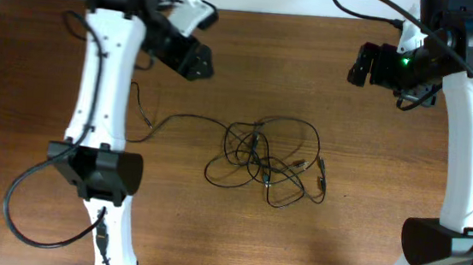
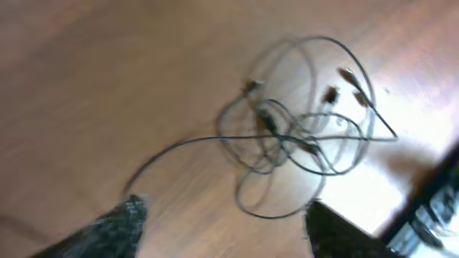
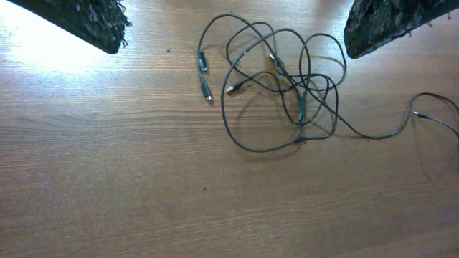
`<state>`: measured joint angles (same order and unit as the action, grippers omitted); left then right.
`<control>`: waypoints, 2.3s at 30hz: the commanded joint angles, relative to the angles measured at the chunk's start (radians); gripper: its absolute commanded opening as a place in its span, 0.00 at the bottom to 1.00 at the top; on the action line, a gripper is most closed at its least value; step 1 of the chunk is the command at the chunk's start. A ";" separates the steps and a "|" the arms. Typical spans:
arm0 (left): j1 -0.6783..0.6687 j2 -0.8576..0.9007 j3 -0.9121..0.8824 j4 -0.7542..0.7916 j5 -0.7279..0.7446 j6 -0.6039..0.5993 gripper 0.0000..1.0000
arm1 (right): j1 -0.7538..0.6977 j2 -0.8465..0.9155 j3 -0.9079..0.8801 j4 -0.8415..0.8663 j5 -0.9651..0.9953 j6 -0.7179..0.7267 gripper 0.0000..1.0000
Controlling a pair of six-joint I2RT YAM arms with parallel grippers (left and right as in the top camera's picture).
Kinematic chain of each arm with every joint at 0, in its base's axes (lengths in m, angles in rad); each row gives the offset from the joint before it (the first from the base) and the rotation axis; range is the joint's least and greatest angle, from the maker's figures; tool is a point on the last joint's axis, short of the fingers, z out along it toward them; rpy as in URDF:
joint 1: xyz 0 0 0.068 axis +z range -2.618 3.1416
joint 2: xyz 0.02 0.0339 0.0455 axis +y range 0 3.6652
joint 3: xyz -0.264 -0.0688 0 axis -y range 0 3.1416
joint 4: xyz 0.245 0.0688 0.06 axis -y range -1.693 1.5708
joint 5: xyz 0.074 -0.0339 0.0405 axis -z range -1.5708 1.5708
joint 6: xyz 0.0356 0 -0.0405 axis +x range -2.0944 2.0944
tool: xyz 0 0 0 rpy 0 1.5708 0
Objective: Untangle cables
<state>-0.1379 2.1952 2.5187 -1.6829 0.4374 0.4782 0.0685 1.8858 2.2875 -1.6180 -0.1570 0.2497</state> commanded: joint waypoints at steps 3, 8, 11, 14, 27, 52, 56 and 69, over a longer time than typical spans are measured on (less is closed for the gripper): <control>-0.137 -0.011 -0.243 0.106 -0.163 -0.235 0.60 | -0.005 -0.011 0.012 -0.002 0.016 -0.011 0.99; -0.173 -0.011 -0.459 0.216 -0.222 -0.346 0.38 | -0.004 -0.003 0.012 -0.002 0.022 -0.011 0.99; -0.174 -0.011 -0.550 0.250 -0.224 -0.395 0.31 | -0.004 0.014 0.012 -0.007 0.023 -0.011 0.99; -0.175 -0.011 -0.612 0.275 -0.217 -0.414 0.30 | -0.005 0.037 0.012 -0.017 0.023 -0.011 0.99; -0.174 -0.011 -0.744 0.375 -0.041 0.011 0.50 | -0.003 0.079 0.012 -0.021 0.023 -0.011 0.99; -0.190 0.004 -0.902 0.572 0.064 0.235 0.39 | -0.003 0.079 0.012 -0.025 0.023 -0.011 0.99; -0.197 0.036 -0.902 0.573 0.064 0.235 0.39 | -0.003 0.079 0.012 -0.026 0.023 -0.011 0.99; -0.214 0.082 -0.827 0.537 -0.040 0.134 0.00 | -0.003 0.079 0.012 -0.028 0.023 -0.011 0.99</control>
<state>-0.3553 2.2555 1.6325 -1.1206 0.4671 0.6792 0.0685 1.9591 2.2875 -1.6455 -0.1463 0.2497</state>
